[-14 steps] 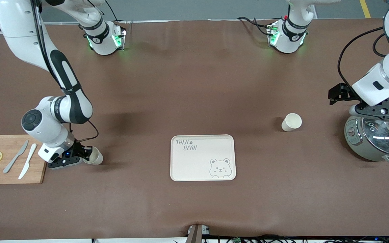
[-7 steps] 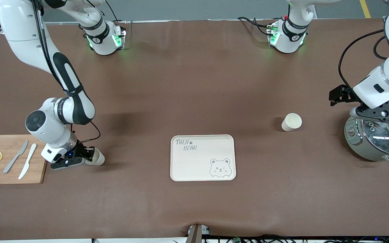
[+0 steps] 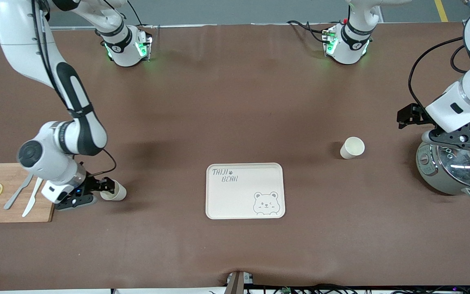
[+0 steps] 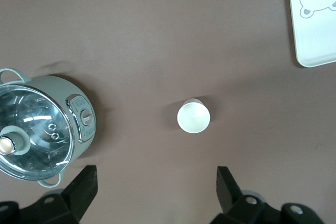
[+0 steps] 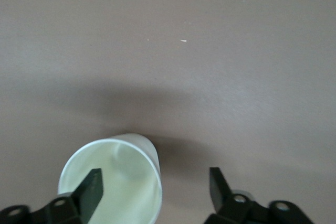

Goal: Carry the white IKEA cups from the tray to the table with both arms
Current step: 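Lower the held cup onto the table beside the cutting board, then open the right gripper and withdraw the right arm from the cup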

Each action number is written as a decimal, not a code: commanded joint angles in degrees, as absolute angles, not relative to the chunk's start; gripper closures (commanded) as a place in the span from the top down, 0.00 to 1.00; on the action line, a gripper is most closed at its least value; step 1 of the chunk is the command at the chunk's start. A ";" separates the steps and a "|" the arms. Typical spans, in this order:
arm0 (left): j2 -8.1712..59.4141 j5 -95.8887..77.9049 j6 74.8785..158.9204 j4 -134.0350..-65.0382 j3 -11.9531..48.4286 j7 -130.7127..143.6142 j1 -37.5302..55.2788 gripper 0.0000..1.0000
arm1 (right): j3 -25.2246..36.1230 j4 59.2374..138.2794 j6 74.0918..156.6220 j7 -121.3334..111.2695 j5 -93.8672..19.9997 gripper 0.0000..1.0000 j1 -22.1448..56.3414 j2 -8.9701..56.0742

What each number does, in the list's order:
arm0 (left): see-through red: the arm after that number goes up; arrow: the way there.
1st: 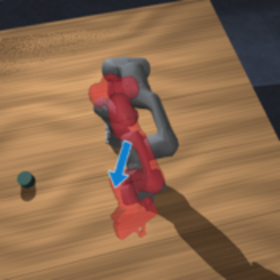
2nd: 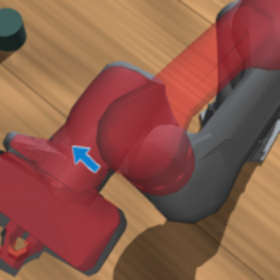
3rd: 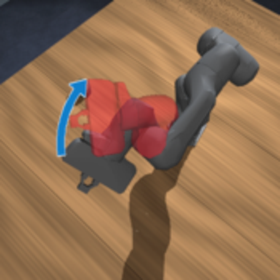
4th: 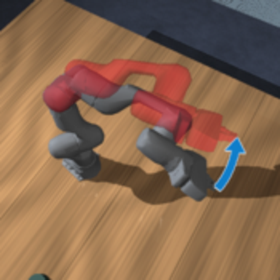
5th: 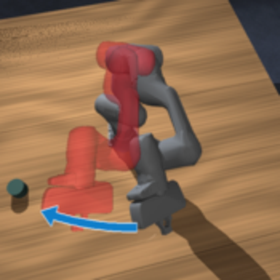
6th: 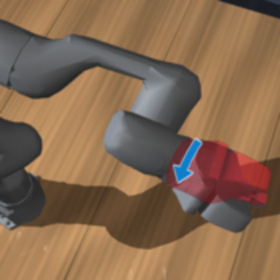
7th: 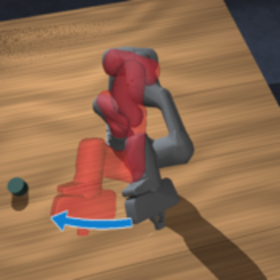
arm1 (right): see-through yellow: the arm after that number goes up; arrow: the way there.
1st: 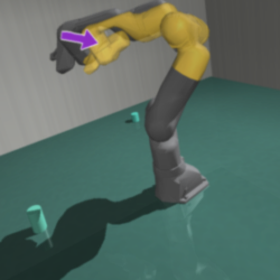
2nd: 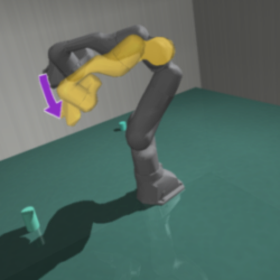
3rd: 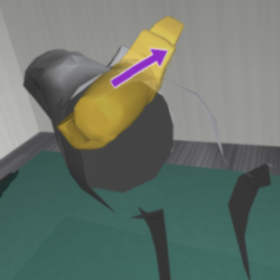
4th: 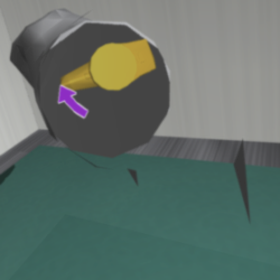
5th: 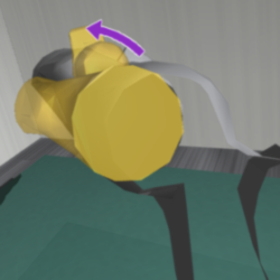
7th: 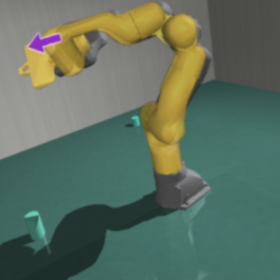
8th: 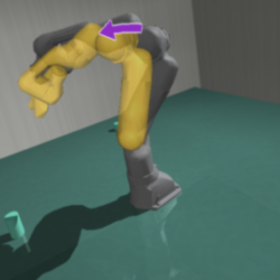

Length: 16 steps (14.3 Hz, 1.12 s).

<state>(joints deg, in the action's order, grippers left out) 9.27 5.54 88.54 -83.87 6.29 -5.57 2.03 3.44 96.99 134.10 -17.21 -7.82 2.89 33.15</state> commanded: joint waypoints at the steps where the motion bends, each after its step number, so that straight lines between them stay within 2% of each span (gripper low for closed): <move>1: 9.58 5.98 87.98 -82.44 6.33 -5.89 2.02 1.00 | 2.81 86.16 119.23 -17.58 -7.30 1.00 0.09 32.96; 5: 9.75 6.06 87.98 -82.27 6.33 -5.89 1.93 1.00 | 3.51 78.06 102.18 -16.88 -6.94 1.00 -0.97 28.75; 9: 9.84 5.98 87.98 -82.27 6.33 -5.80 1.93 1.00 | 4.57 74.62 87.30 -11.89 -1.61 1.00 -0.35 19.37; 11: 9.84 5.89 87.98 -82.27 6.33 -5.71 2.02 1.00 | 4.13 76.45 84.39 -8.28 1.04 1.00 0.00 12.86; 13: 9.84 5.80 87.98 -82.27 6.33 -5.71 2.02 1.00 | 4.13 81.53 84.72 -6.77 1.14 1.00 0.17 6.36; 16: 9.84 5.89 87.98 -82.27 6.33 -5.54 2.11 1.00 | 4.31 96.00 92.94 -6.50 1.14 1.00 -0.35 -3.92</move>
